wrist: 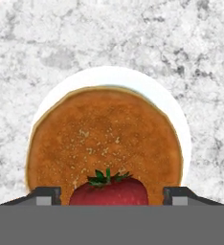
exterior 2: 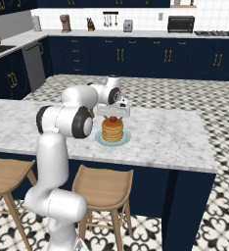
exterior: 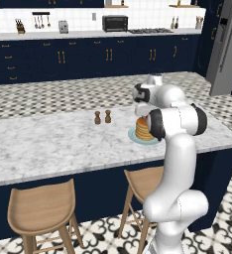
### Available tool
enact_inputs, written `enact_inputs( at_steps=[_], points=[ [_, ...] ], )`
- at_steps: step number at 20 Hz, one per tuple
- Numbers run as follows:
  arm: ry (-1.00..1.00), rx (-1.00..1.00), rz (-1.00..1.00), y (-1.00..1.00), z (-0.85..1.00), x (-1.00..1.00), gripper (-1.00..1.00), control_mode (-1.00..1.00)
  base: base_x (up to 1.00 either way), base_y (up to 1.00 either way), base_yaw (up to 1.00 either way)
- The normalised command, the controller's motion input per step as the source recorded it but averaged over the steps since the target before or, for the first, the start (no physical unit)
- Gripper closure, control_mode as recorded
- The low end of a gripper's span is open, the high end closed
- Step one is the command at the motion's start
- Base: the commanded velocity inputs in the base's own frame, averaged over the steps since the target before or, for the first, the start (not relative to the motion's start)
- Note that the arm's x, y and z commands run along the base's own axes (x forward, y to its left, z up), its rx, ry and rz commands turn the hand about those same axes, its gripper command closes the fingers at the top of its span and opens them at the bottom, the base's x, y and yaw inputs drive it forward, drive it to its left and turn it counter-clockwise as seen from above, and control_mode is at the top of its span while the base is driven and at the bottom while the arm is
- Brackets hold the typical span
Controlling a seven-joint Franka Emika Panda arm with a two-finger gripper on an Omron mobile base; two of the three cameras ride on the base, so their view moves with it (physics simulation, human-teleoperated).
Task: Take the strawberry from the fridge and place it on top of the pancake, located on the dining counter.
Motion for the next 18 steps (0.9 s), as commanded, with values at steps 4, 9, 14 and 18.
enact_inputs(
  at_steps=[4, 9, 14, 18],
  points=[
    [0.00, -0.06, 0.00, 0.00, 0.39, -0.32, -1.00, -1.00, 0.00, 0.00, 0.00],
    [-0.02, -0.16, 0.00, 0.32, 0.42, -0.54, -1.00, -1.00, 0.00, 0.00, 0.00],
    [0.00, -0.15, 0.05, 0.88, 0.26, -0.98, -1.00, -1.00, 0.00, 0.00, 0.00],
    [0.00, -0.10, 0.10, 0.99, 0.25, -1.00, -1.00, -1.00, 0.00, 0.00, 0.00]
  ],
)
